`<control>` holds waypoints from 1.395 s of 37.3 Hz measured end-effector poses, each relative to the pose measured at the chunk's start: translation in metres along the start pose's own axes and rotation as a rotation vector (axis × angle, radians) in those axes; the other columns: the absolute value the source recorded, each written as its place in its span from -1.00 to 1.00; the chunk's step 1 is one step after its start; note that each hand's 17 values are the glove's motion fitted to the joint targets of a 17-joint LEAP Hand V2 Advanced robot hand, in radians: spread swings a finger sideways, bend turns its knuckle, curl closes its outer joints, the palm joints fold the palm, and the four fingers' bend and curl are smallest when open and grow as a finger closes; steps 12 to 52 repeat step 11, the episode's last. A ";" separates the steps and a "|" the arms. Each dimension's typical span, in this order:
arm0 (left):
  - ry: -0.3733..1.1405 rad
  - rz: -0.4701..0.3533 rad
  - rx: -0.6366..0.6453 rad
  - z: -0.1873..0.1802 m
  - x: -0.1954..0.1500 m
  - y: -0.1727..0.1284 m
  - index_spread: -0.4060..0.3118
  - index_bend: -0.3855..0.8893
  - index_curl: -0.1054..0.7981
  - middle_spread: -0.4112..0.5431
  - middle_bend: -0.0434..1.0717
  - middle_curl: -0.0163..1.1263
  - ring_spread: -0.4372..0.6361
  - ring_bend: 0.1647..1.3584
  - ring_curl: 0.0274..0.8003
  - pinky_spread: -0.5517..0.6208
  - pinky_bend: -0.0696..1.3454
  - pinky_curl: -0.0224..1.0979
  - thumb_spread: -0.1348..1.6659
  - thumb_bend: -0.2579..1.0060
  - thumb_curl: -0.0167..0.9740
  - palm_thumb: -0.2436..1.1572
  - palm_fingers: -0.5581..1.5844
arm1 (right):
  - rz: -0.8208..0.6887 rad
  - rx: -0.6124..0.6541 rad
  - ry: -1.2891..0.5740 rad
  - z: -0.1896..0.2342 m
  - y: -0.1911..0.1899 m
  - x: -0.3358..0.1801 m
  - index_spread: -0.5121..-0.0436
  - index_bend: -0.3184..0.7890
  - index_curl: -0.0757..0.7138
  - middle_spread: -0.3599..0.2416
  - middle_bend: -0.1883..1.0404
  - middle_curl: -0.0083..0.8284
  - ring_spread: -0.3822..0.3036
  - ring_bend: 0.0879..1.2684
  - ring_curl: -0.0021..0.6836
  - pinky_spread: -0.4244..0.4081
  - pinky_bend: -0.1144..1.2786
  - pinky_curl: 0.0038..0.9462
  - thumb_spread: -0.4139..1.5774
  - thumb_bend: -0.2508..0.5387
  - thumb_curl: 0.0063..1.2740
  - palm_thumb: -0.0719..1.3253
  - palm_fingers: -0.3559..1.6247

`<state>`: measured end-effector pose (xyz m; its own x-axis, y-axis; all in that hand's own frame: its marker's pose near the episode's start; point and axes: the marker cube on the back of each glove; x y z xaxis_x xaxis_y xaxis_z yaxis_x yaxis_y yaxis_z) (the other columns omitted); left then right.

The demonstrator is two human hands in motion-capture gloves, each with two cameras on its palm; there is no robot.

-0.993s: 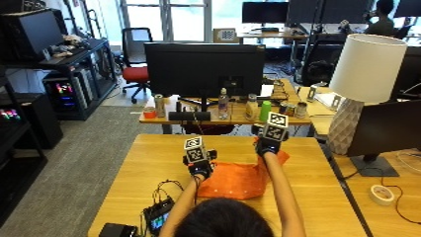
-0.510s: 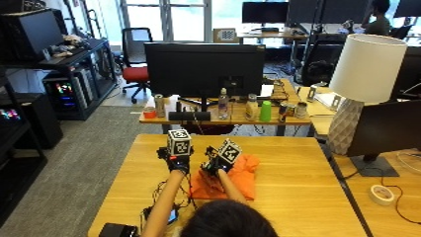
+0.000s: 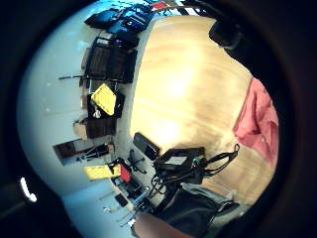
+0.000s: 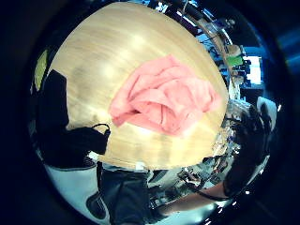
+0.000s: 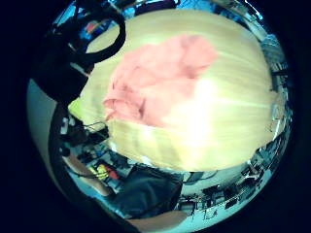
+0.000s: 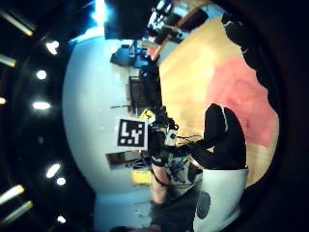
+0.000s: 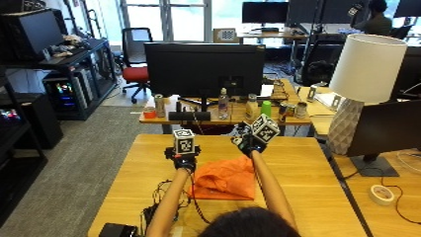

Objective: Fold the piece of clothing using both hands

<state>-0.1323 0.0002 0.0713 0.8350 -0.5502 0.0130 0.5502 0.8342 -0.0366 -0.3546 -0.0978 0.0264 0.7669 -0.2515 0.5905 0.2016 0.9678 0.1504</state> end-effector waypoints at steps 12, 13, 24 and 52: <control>0.063 0.112 -0.042 -0.012 0.034 0.015 0.15 -0.16 -0.04 0.13 -0.64 -0.50 0.09 -0.25 -0.19 0.29 -0.25 -0.29 0.86 -0.34 -0.31 -0.07 -0.23 | 0.166 0.030 0.097 -0.064 -0.016 0.071 0.01 -0.20 -0.48 0.04 -0.17 0.06 -0.06 -0.16 0.08 0.22 0.02 -0.32 0.52 -0.41 -0.19 0.47 0.01; 0.063 0.112 -0.042 -0.012 0.034 0.015 0.15 -0.16 -0.04 0.13 -0.64 -0.50 0.09 -0.25 -0.19 0.29 -0.25 -0.29 0.86 -0.34 -0.31 -0.07 -0.23 | 0.166 0.030 0.097 -0.064 -0.016 0.071 0.01 -0.20 -0.48 0.04 -0.17 0.06 -0.06 -0.16 0.08 0.22 0.02 -0.32 0.52 -0.41 -0.19 0.47 0.01; 0.063 0.112 -0.042 -0.012 0.034 0.015 0.15 -0.16 -0.04 0.13 -0.64 -0.50 0.09 -0.25 -0.19 0.29 -0.25 -0.29 0.86 -0.34 -0.31 -0.07 -0.23 | 0.166 0.030 0.097 -0.064 -0.016 0.071 0.01 -0.20 -0.48 0.04 -0.17 0.06 -0.06 -0.16 0.08 0.22 0.02 -0.32 0.52 -0.41 -0.19 0.47 0.01; 0.063 0.112 -0.042 -0.012 0.034 0.015 0.15 -0.16 -0.04 0.13 -0.64 -0.50 0.09 -0.25 -0.19 0.29 -0.25 -0.29 0.86 -0.34 -0.31 -0.07 -0.23 | 0.166 0.030 0.097 -0.064 -0.016 0.071 0.01 -0.20 -0.48 0.04 -0.17 0.06 -0.06 -0.16 0.08 0.22 0.02 -0.32 0.52 -0.41 -0.19 0.47 0.01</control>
